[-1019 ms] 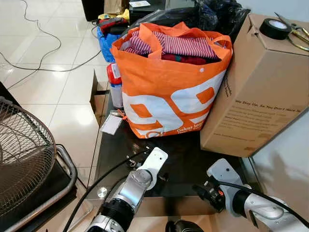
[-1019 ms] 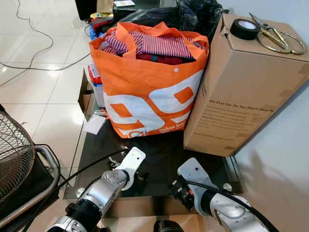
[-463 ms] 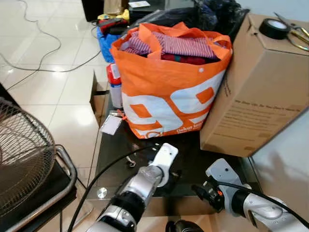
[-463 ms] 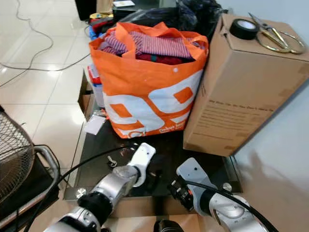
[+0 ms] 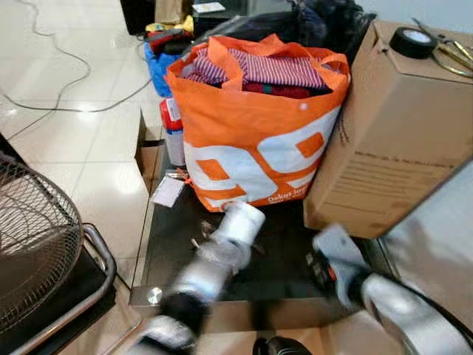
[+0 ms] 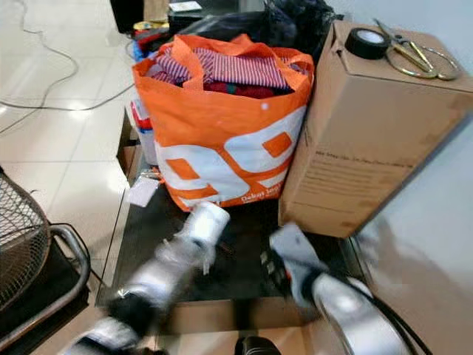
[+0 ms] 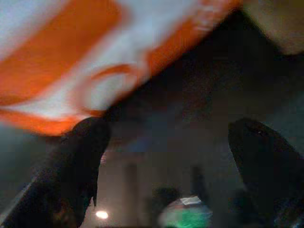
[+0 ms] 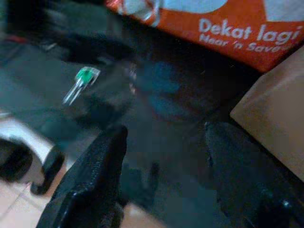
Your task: Hang keys on a hook
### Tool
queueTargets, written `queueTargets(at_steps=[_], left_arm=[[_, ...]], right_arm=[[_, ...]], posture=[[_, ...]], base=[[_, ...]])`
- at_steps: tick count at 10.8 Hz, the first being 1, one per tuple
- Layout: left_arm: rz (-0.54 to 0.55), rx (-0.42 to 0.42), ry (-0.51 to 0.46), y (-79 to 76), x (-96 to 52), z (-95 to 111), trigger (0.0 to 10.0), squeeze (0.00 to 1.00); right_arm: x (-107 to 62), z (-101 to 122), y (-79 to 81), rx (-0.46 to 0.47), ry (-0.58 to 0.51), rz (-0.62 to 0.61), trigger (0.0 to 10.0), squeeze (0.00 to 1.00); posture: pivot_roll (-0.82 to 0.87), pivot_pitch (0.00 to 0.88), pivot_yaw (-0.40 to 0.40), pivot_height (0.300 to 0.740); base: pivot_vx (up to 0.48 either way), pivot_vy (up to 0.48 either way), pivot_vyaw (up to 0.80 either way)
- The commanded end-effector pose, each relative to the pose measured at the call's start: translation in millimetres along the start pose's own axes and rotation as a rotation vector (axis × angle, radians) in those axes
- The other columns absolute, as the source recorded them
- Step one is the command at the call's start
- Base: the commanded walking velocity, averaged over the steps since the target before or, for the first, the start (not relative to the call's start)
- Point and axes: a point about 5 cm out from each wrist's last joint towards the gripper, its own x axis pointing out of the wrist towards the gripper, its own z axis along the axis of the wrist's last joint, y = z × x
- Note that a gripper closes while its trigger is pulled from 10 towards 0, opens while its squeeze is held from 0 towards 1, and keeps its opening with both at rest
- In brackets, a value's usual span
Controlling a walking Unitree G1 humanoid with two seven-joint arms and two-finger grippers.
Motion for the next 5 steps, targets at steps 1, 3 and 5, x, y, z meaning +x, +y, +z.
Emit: queueTargets(at_steps=[1, 3, 5], left_arm=[[0.040, 0.033, -0.036, 12.6, -7.2, 4.2, 10.0, 0.00], [0.021, 0.078, -0.131, 45.8, -31.2, 16.3, 10.0, 0.00], [-0.190, 0.259, -0.090, 47.9, -72.2, 2.5, 10.0, 0.00]], right_arm=[[8.9, 0.5, -4.7, 0.004, 0.001, -0.035, 10.0, 0.00], [40.5, 5.5, 0.0, 0.053, -0.015, -0.005, 10.0, 0.00], [78.6, 1.1, 31.1, 0.107, 0.003, 0.159, 10.0, 1.00]], posture=[[-0.22, 0.044, -0.046, 0.740], [-0.15, 0.037, -0.052, 0.740], [-0.10, 0.035, -0.059, 0.740]], base=[[0.000, 0.000, 0.00], [0.000, 0.000, 0.00], [0.000, 0.000, 0.00]])
